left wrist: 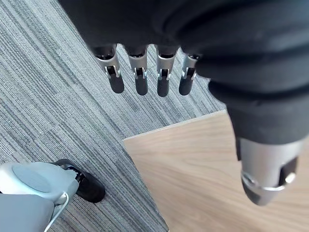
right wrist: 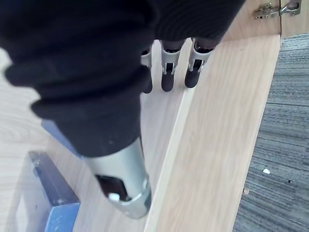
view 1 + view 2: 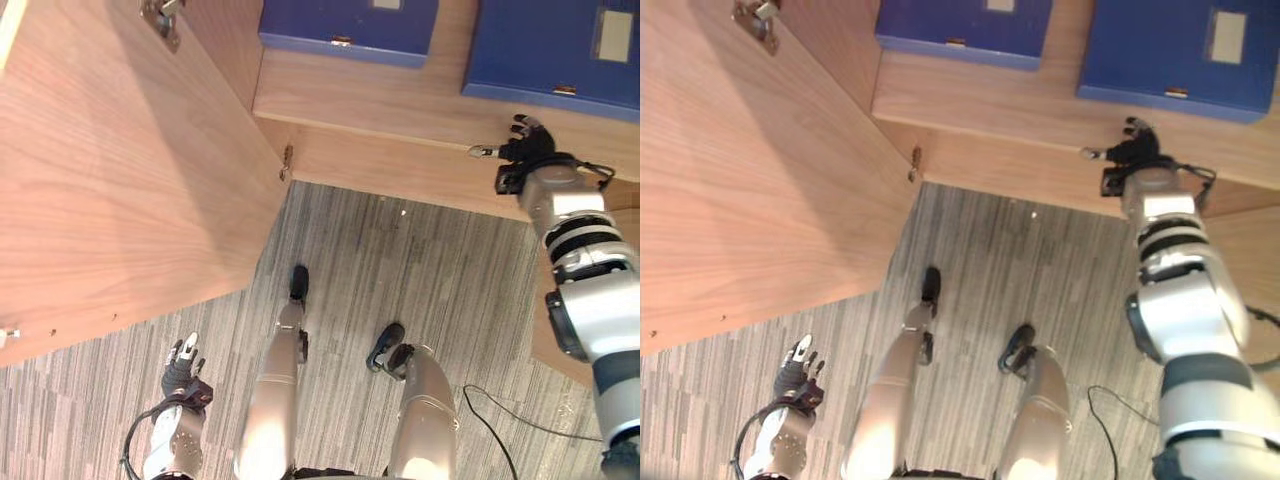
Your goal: Walk over to the cabinet, pick up the folder, carry it to the office cabinet, place the folder inside the office cabinet, then close the office cabinet door
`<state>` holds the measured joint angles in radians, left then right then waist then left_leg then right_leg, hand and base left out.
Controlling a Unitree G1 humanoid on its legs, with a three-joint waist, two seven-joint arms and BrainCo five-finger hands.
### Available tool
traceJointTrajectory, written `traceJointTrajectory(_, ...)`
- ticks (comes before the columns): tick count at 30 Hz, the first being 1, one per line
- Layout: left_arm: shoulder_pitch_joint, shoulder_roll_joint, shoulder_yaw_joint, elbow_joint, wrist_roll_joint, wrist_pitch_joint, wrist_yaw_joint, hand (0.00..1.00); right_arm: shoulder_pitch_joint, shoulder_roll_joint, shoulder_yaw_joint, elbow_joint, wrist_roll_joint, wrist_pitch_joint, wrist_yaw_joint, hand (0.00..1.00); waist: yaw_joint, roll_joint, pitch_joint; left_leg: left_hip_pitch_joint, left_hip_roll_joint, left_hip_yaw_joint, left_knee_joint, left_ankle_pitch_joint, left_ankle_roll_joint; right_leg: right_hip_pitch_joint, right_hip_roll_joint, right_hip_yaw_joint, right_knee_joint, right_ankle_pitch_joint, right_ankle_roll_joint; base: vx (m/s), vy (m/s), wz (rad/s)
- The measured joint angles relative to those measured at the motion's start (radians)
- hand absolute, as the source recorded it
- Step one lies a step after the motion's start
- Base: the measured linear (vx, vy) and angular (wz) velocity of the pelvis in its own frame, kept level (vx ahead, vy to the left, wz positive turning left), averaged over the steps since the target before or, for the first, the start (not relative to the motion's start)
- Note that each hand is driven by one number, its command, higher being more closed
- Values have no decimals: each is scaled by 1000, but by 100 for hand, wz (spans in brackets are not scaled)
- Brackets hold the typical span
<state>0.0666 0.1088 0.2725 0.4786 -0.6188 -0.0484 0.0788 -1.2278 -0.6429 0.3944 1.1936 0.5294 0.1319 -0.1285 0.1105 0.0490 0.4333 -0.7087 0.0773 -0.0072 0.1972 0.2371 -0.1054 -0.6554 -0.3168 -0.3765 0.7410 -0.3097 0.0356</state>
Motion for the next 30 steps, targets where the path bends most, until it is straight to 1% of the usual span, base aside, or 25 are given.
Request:
traceJointTrajectory(2,5,6,-6,-1,17,-1,0,0,7,28,-1,0,0,-7,-13,0,-6,-1,-1,48,5,19,-73,34,0,16,4,0,-21,8,2,67,-40,-10)
traceJointTrajectory(5,23,15,-19,-11,21,-9,-1,0,8,60,-15,0,0,-9,-20,0,-9,-5,-8,86,9,42,-136,58,-1,18,7,8,-31,12,2,62,-67,-11)
traceJointTrajectory(8,30,14,-33,-14,22,-10,-1,0,22,82,-20,-1,-6,-9,-20,0,-8,-6,-13,119,11,63,-165,68,0,30,9,20,-40,15,6,87,-67,-16)
traceJointTrajectory(9,32,14,-38,-15,22,-10,-1,0,29,95,-22,-1,-28,-9,-20,0,-8,-6,-14,132,11,70,-172,68,0,37,10,23,-45,17,7,77,-40,-19)
traceJointTrajectory(11,37,13,-48,-15,21,-14,0,0,59,139,-21,-1,-84,-11,-18,0,-9,-6,-24,158,21,87,-190,68,0,55,26,31,-73,30,8,76,-33,-26)
traceJointTrajectory(12,37,13,-50,-16,21,-16,0,0,69,151,-21,-1,-95,-10,-17,0,-8,-7,-28,161,24,91,-194,68,0,55,30,33,-79,33,8,63,-19,-25)
traceJointTrajectory(14,37,10,-62,-15,22,-17,-1,0,126,209,-21,0,-146,-2,-7,0,-9,-8,-28,195,28,107,-210,68,0,78,37,43,-95,39,11,60,-20,-21)
traceJointTrajectory(17,38,0,-70,-14,33,-19,-2,0,195,280,-22,26,-166,6,3,0,-11,-7,-29,245,27,118,-227,68,0,121,39,45,-110,40,14,62,-27,-11)
traceJointTrajectory(19,38,-18,-74,-13,38,-19,-8,0,255,326,-51,27,-187,5,1,0,-12,-7,-29,279,28,120,-229,64,-1,160,41,40,-124,42,17,68,-27,-4)
traceJointTrajectory(20,38,-30,-81,-4,40,-19,-8,0,304,367,-58,26,-218,5,-6,0,-12,-7,-30,308,29,123,-230,56,-4,194,44,39,-137,43,20,67,-10,-9)
traceJointTrajectory(21,39,-39,-91,8,44,-18,-8,0,366,414,-61,16,-291,5,-11,0,-12,-9,-33,337,33,127,-230,49,-4,228,51,39,-154,46,25,67,-5,-12)
traceJointTrajectory(22,40,-44,-92,10,47,-18,-8,0,398,436,-63,13,-313,4,-12,0,-14,-10,-36,350,35,129,-229,45,-3,245,54,39,-163,48,27,75,2,-16)
traceJointTrajectory(23,42,-59,-92,11,61,-18,-8,0,474,487,-91,4,-377,5,-11,0,-16,-11,-42,376,42,135,-229,35,-3,276,62,38,-181,50,29,64,6,-15)
traceJointTrajectory(24,43,-69,-92,15,72,-18,-8,0,546,528,-116,-22,-430,7,-9,0,-15,-12,-54,389,48,139,-230,29,-6,291,73,37,-200,55,32,75,11,-24)
traceJointTrajectory(26,57,-83,-92,47,110,-14,-8,0,717,628,-153,-51,-550,7,2,0,-16,-23,-94,430,67,171,-239,16,-7,327,93,39,-247,63,34,97,18,-39)
traceJointTrajectory(27,60,-87,-91,60,120,-13,-8,0,768,652,-173,-55,-575,7,8,0,-16,-28,-108,445,71,182,-247,15,-8,339,96,39,-259,67,39,138,23,-42)
traceJointTrajectory(28,58,-100,-82,95,142,-11,-8,0,859,685,-224,-66,-620,7,14,0,-20,-33,-141,457,77,188,-246,7,-12,363,104,38,-282,78,40,157,17,-29)
traceJointTrajectory(29,51,-116,-78,134,173,-11,-8,0,936,699,-268,-68,-659,7,24,0,-33,-40,-165,483,81,194,-246,-3,-16,394,111,38,-303,83,44,155,15,-20)
traceJointTrajectory(30,46,-123,-77,157,194,-11,-8,0,969,701,-294,-72,-670,5,29,0,-40,-44,-174,498,83,198,-246,-8,-18,411,114,37,-313,86,47,156,15,-21)
